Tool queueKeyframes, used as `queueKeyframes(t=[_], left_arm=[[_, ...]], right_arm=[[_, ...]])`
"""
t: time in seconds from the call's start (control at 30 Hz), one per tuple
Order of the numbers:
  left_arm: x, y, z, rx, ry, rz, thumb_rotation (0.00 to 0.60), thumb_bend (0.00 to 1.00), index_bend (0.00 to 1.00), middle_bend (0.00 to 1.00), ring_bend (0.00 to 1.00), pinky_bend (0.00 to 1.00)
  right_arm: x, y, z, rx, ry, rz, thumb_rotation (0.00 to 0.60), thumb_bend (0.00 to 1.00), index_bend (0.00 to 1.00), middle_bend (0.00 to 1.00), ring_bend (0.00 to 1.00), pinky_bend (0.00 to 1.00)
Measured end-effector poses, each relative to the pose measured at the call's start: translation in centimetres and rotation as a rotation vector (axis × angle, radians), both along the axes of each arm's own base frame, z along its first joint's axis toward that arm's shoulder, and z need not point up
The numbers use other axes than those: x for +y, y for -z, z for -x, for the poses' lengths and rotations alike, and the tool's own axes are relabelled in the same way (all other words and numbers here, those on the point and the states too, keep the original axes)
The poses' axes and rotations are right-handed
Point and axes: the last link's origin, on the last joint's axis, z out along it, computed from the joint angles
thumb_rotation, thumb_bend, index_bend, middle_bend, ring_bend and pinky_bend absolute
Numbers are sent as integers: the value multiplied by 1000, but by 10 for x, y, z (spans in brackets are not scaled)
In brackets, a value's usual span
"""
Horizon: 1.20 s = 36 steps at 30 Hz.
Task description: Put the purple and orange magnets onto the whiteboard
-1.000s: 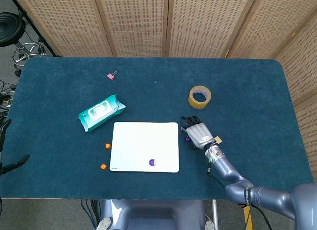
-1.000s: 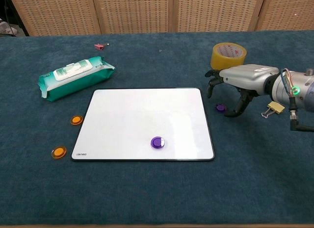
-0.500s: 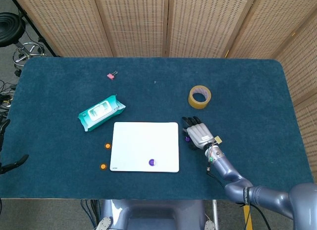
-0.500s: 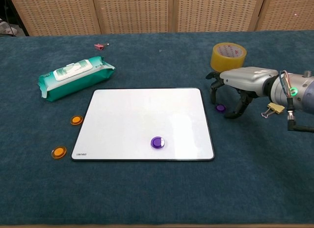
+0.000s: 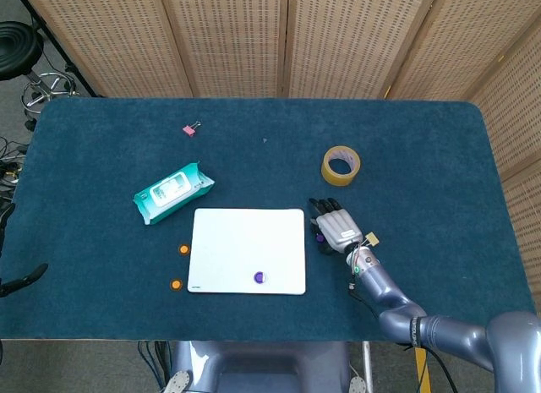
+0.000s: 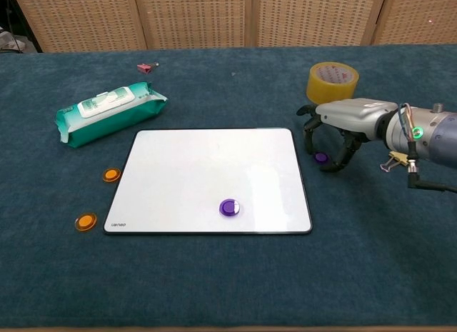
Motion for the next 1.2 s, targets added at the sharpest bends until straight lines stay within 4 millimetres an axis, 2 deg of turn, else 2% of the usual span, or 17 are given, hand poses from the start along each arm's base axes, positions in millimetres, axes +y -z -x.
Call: queueKeyframes(t=[0.27, 0.57, 0.7, 0.97, 1.2], left_arm=[[0, -1, 0, -2, -1, -2, 600, 0, 0, 0, 0, 73], [0, -1, 0, -1, 0, -1, 600, 0, 0, 0, 0, 73], [0, -1, 0, -2, -2, -1, 600, 0, 0, 0, 0, 73], [0, 0, 0, 0, 0, 3, 600, 0, 0, 0, 0, 73], [-1, 0, 0, 6, -1, 8, 600, 0, 0, 0, 0, 73]], right_arm=[[-1, 0, 1, 4, 1, 8, 600, 406, 501, 0, 0, 0], [1, 0, 1, 5, -4, 9, 600, 419, 516, 0, 0, 0], [3, -2, -5, -4, -26, 11, 600, 443, 522, 0, 0, 0], [15, -5, -29, -46, -93, -7, 600, 467, 524, 0, 0, 0], [38, 10, -70, -105, -184, -66, 600, 468, 525, 0, 0, 0]])
